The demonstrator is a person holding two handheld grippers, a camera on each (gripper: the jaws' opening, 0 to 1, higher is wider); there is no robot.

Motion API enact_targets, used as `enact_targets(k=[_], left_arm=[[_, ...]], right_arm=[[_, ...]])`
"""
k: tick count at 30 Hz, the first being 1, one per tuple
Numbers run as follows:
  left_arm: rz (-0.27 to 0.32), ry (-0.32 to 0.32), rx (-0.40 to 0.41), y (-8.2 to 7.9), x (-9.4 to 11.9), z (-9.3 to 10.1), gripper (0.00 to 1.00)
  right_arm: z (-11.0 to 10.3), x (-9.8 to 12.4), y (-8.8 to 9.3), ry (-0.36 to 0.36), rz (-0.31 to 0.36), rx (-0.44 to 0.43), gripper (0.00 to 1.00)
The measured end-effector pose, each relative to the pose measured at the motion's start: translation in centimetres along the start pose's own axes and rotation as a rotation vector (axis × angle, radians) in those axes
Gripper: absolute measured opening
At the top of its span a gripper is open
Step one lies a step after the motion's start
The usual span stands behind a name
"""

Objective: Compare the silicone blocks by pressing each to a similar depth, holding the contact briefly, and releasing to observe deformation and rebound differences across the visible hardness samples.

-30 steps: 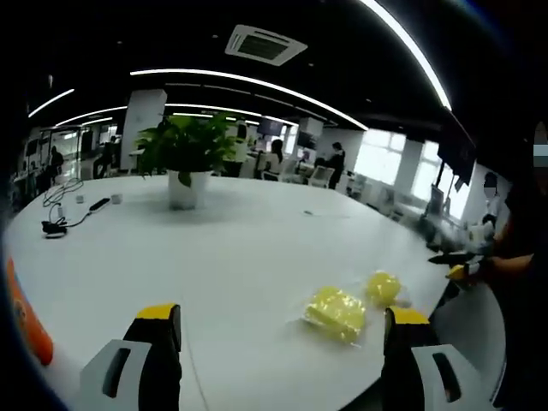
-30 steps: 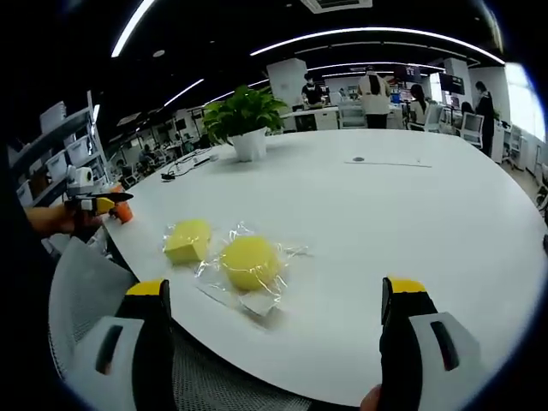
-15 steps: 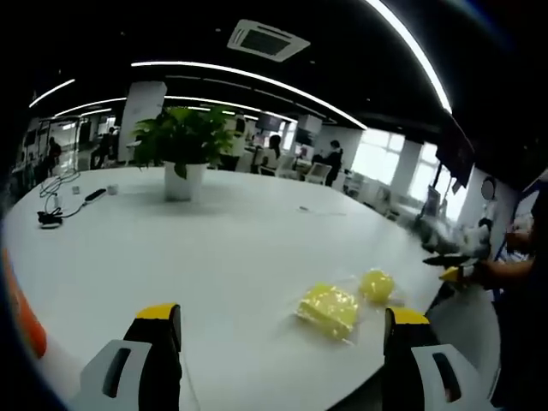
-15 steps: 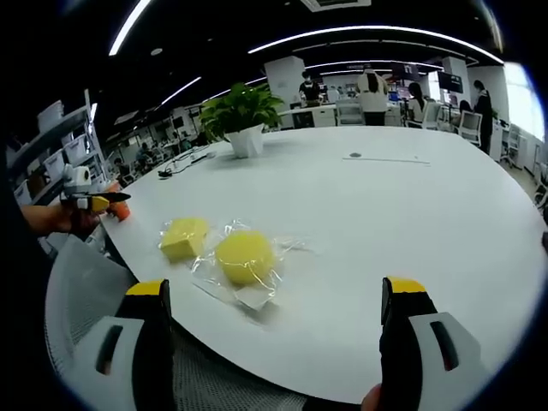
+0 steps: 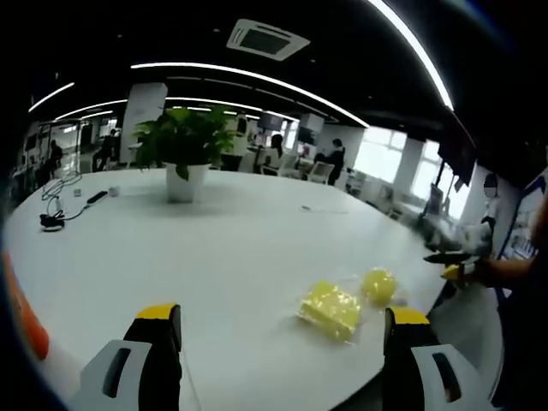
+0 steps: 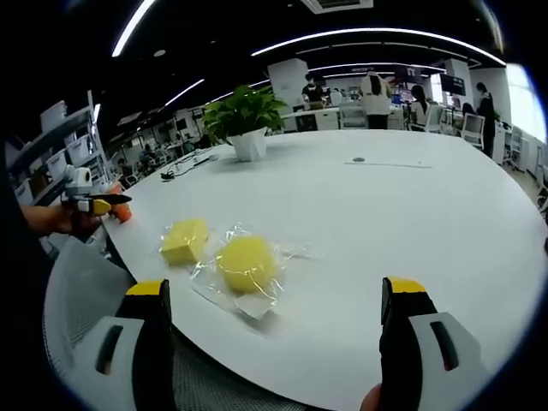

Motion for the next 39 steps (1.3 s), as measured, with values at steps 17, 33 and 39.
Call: enact_targets(k=[17,33,39], left_arm=[[-0.012,0.003,-0.002,0.4,-0.3,0.1,1.0],[-0.02,0.013,0.006,0.5,-1.1,0.0,1.0],[-0.045,0.033,-0.011,0.5,-1.5,0.4,1.0]], right_arm=[[0.8,0.1,-0.1,0.001,-0.003,-0.013,0.96],[0.7,0.1,-0.2,0.006,0.001,-0.029,0.96],[0.7,0.0,-0.1,0.005,0.003,-0.034,0.96]])
Point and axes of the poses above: the point that each gripper's makers call its tool centre point, and the gripper's own axes: x roughly backward along the fingers, z roughly to its right, y roughly out of its underside, the point moved 7 cm from there along x, roughly backward along the fingers, and after that the axes turned 8 degrees about -x, right-handed, at the moved point
